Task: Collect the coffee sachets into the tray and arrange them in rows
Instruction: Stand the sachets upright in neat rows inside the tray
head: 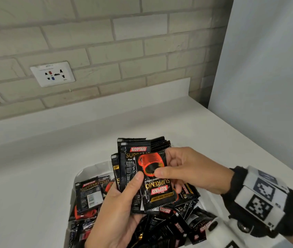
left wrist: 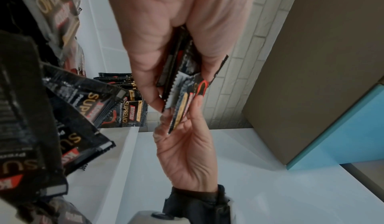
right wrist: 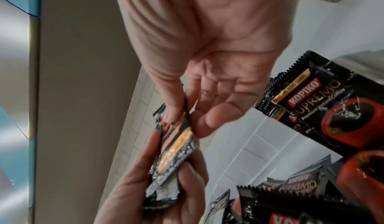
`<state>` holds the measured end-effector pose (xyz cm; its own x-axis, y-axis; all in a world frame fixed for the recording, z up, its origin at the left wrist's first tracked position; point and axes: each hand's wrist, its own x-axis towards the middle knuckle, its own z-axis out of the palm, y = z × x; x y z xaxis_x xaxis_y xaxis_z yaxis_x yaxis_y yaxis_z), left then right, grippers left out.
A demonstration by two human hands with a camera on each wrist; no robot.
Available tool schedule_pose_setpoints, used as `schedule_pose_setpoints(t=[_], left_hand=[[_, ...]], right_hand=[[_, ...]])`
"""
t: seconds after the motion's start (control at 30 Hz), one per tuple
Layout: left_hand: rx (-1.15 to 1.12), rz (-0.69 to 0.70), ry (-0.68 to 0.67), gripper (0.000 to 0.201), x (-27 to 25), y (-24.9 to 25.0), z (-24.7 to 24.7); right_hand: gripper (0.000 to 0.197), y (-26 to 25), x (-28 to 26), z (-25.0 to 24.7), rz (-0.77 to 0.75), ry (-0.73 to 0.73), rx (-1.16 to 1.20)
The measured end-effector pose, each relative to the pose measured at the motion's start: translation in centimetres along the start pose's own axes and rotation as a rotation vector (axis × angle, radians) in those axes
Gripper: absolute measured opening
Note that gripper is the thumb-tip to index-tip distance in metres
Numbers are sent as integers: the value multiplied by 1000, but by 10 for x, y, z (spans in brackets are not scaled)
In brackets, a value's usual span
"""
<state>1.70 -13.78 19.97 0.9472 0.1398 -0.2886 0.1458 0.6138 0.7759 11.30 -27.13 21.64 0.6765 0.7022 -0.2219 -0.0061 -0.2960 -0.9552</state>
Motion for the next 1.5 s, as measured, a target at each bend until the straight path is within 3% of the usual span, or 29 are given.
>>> schedule_pose_setpoints(t=[0.17,0.27,0.4,0.53,0.67,0.8,0.9,1.0,1.07,1.2,1.3,1.37,1.43,1.5], left_hand=[[-11,4,14,31,-1,-1,1],[-21,28,66,31,0,-1,-5],[-12,78,140,32,4,1,-10],[-30,92,180,35,7,-1,-9],[-27,123,210,34,7,0,-8],[-61,209,276,29,4,13,-19],[-77,299,317,34,-1,25,-29],[-85,371,362,21,-7,33,-38],[-85,389,370,10,-9,35,-47],[-105,393,375,26,-10,37,-59],[-114,388,380,16,-10,36,-64],[-101,384,396,22,-10,36,-67],[-115,380,415,21,-10,37,-69],[-116,376,407,19,-10,37,-71]], right_hand=[[13,0,-4,-5,31,41,103],[5,-1,-6,-14,17,205,256],[17,-6,-13,-27,-49,382,620],[32,-2,-19,-25,-25,269,714],[39,-4,-15,-25,16,165,644],[33,-26,1,-35,-40,150,384],[21,-44,20,-38,-134,237,-57],[4,-60,40,-39,-200,313,-454],[16,-66,57,-35,-202,248,-668],[20,-68,95,-13,-187,-17,-1065],[32,-62,120,9,-154,-164,-1319],[37,-57,134,22,-115,-226,-1419],[31,-51,146,29,-55,-249,-1459],[8,-43,157,33,-24,-259,-1483]])
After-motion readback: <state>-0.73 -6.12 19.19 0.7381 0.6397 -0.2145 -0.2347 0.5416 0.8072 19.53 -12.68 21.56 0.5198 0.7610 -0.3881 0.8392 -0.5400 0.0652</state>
